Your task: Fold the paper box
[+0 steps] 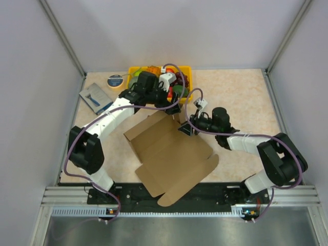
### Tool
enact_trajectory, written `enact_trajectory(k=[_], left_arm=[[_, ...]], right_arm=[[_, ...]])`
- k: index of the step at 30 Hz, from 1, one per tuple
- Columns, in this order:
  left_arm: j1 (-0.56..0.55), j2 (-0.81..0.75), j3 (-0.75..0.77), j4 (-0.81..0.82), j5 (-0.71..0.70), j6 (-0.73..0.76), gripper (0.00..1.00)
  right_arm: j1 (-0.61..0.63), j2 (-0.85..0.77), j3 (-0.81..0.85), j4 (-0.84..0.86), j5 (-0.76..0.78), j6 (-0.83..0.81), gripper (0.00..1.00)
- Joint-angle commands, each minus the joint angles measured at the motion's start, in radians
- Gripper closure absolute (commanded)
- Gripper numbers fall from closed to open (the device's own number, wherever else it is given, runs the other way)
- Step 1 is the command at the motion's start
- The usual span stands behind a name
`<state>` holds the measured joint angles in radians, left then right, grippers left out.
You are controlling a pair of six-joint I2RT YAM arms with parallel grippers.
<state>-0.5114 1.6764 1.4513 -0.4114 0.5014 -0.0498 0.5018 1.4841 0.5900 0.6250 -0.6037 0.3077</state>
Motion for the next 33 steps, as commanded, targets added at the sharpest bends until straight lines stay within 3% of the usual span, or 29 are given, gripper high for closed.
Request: enact_trajectory(k=[1, 11, 16, 19, 21, 22, 23, 25, 33], left_arm=[[0.002, 0.000, 0.018, -0.010, 0.003, -0.025, 0.02], [-0.058, 0.032, 0.040, -0.010, -0.181, -0.004, 0.06], [-0.095, 0.025, 0.024, -0.029, -0.305, 0.070, 0.31], [-0.102, 0.005, -0.005, -0.009, -0.343, 0.087, 0.46], [-0.104, -0.004, -0.020, 0.000, -0.345, 0.102, 0.49], [-0.104, -0.013, -0.026, 0.009, -0.342, 0.106, 0.50], [-0.104, -0.017, -0.029, 0.010, -0.336, 0.117, 0.51], [-0.104, -0.023, -0.031, 0.013, -0.333, 0.122, 0.52], [-0.105, -0.053, -0.069, 0.046, -0.302, 0.137, 0.53]], right_arm=[[0.014, 0.025, 0.068, 0.045, -0.069, -0.028, 0.53], [0.015, 0.087, 0.103, 0.079, -0.120, 0.001, 0.56], [0.014, 0.056, 0.103, 0.047, -0.119, -0.004, 0.57], [0.001, -0.026, 0.076, -0.068, -0.058, -0.036, 0.56], [-0.031, -0.151, 0.001, -0.082, 0.031, -0.035, 0.51], [-0.045, -0.181, -0.015, -0.099, 0.106, -0.045, 0.39], [-0.058, -0.217, -0.022, -0.123, 0.148, -0.097, 0.34], [-0.092, -0.203, -0.007, -0.162, 0.227, -0.159, 0.30], [-0.157, 0.095, 0.114, 0.090, -0.080, -0.328, 0.29]])
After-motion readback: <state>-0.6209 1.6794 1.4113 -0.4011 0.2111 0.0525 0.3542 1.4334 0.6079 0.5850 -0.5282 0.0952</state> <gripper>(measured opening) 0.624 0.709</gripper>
